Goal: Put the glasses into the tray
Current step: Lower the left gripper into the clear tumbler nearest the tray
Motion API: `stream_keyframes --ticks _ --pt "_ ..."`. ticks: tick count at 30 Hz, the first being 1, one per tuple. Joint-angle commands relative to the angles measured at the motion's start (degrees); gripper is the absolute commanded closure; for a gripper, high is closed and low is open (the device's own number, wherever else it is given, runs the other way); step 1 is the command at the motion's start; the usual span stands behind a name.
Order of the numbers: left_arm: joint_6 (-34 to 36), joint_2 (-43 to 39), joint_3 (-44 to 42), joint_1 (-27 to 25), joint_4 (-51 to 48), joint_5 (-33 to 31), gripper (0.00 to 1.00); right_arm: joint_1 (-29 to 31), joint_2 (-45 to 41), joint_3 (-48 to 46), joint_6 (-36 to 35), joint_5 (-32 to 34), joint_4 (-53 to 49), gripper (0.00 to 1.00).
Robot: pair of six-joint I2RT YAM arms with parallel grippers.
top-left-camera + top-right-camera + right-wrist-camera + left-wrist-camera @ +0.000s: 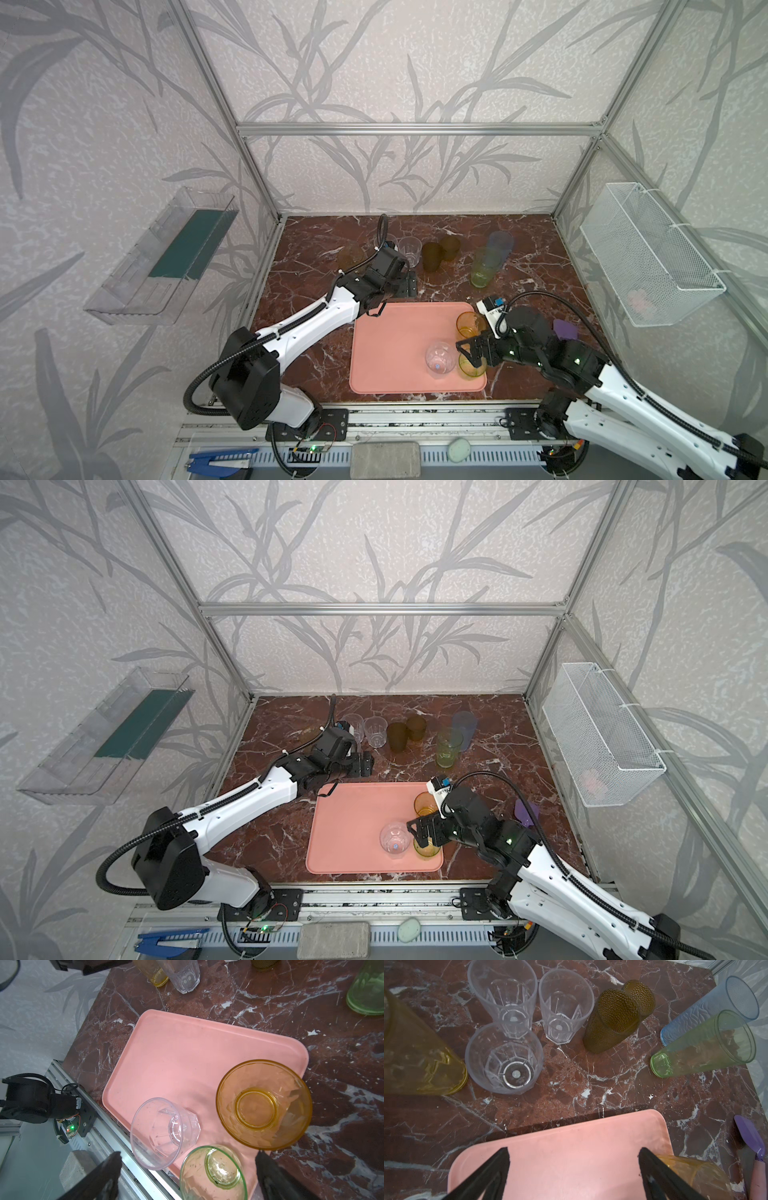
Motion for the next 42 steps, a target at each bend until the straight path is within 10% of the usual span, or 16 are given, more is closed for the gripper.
stream_keyframes --ticks 1,42 --pt "1.88 1.84 3.53 0.47 -1.56 -2.59 0.12 0.25 -2.56 -0.69 1.22 -0.41 0.91 0.01" --pt "10.54 24.74 23.85 4.60 -12.49 -7.24 0.53 0.25 -3.25 -2.69 4.91 0.65 -0.24 0.01"
